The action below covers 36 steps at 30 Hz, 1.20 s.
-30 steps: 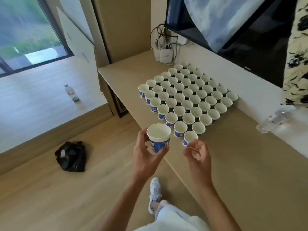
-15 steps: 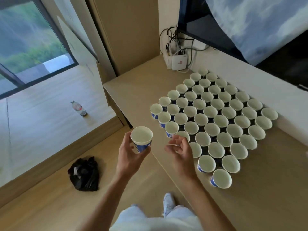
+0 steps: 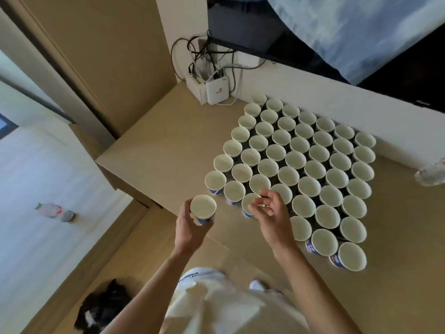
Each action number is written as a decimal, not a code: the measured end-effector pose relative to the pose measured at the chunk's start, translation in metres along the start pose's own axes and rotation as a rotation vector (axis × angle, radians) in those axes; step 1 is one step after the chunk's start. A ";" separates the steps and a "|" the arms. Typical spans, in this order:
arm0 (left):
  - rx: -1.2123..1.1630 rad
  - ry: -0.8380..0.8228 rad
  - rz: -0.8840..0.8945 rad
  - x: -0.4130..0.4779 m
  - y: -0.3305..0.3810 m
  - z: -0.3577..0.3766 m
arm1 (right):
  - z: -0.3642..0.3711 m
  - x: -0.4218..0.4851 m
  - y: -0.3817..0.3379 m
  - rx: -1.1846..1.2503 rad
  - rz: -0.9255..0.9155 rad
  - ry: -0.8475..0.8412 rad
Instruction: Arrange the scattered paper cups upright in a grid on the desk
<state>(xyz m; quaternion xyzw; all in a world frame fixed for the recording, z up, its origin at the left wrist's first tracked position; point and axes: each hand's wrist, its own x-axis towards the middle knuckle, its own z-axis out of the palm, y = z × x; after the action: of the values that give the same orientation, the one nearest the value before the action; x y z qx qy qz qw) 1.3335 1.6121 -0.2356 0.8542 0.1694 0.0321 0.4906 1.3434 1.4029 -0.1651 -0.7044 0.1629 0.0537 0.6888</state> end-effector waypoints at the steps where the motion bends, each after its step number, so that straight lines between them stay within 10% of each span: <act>1: -0.003 -0.017 0.005 0.009 -0.006 0.000 | 0.005 0.001 0.002 0.003 0.008 0.032; 36: 0.048 -0.275 0.134 0.083 -0.059 0.025 | 0.054 -0.015 0.022 -0.085 0.145 0.195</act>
<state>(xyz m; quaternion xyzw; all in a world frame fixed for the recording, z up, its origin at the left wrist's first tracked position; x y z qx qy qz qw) 1.4020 1.6450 -0.3079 0.8714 0.0441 -0.0568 0.4853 1.3301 1.4588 -0.1842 -0.7211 0.2771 0.0416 0.6336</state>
